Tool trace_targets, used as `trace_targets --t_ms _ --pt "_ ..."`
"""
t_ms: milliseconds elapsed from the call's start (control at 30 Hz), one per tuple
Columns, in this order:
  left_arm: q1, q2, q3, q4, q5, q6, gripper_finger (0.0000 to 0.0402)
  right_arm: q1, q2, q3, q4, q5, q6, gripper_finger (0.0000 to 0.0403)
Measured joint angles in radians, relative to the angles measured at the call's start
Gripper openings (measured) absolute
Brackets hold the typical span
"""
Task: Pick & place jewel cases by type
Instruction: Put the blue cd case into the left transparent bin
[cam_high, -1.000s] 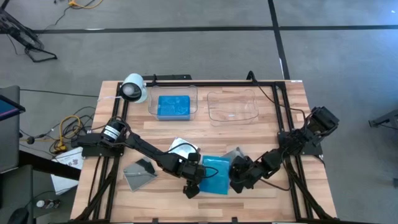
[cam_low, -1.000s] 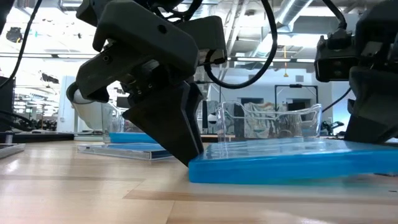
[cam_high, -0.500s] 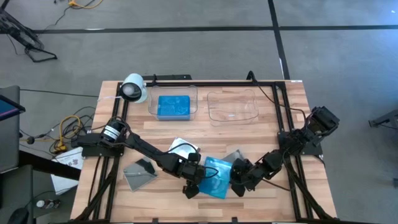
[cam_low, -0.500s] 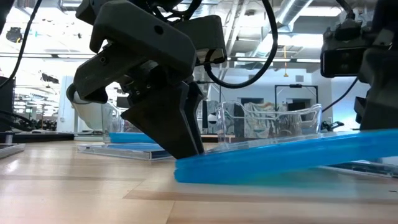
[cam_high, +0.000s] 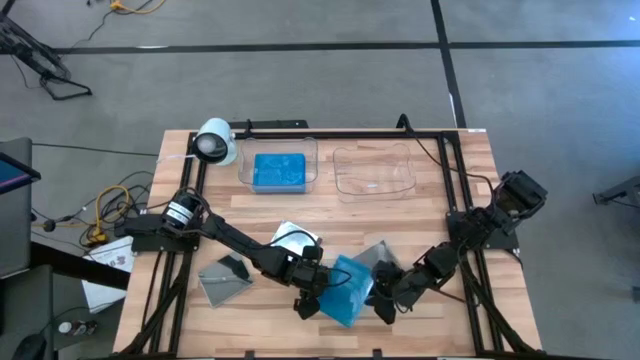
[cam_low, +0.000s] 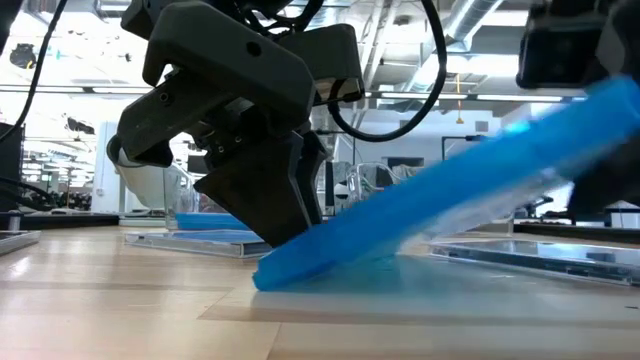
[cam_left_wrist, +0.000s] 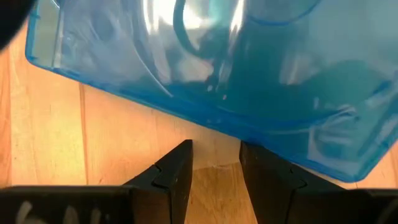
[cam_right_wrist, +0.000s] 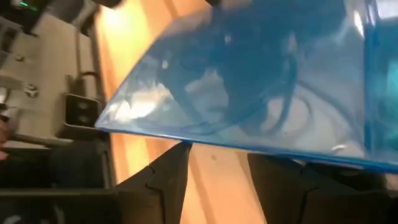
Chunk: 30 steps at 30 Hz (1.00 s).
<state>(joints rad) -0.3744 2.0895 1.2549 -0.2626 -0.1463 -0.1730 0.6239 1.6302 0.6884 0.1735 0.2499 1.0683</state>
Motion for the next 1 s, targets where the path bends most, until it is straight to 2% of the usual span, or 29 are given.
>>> trace_targets --t_ms 233,700,1000 --pt "-0.002 0.0 0.0 0.0 0.0 -0.005 0.0129 -0.018 0.003 0.001 0.012 0.109 -0.019 0.0164" --pt "-0.018 0.0 0.0 0.0 -0.032 0.004 0.0129 -0.025 -0.003 -0.001 -0.005 0.066 -0.029 0.0202" --pt "-0.018 0.0 0.0 0.0 -0.031 0.007 0.0129 -0.024 -0.097 -0.002 -0.056 0.067 -0.07 0.024"
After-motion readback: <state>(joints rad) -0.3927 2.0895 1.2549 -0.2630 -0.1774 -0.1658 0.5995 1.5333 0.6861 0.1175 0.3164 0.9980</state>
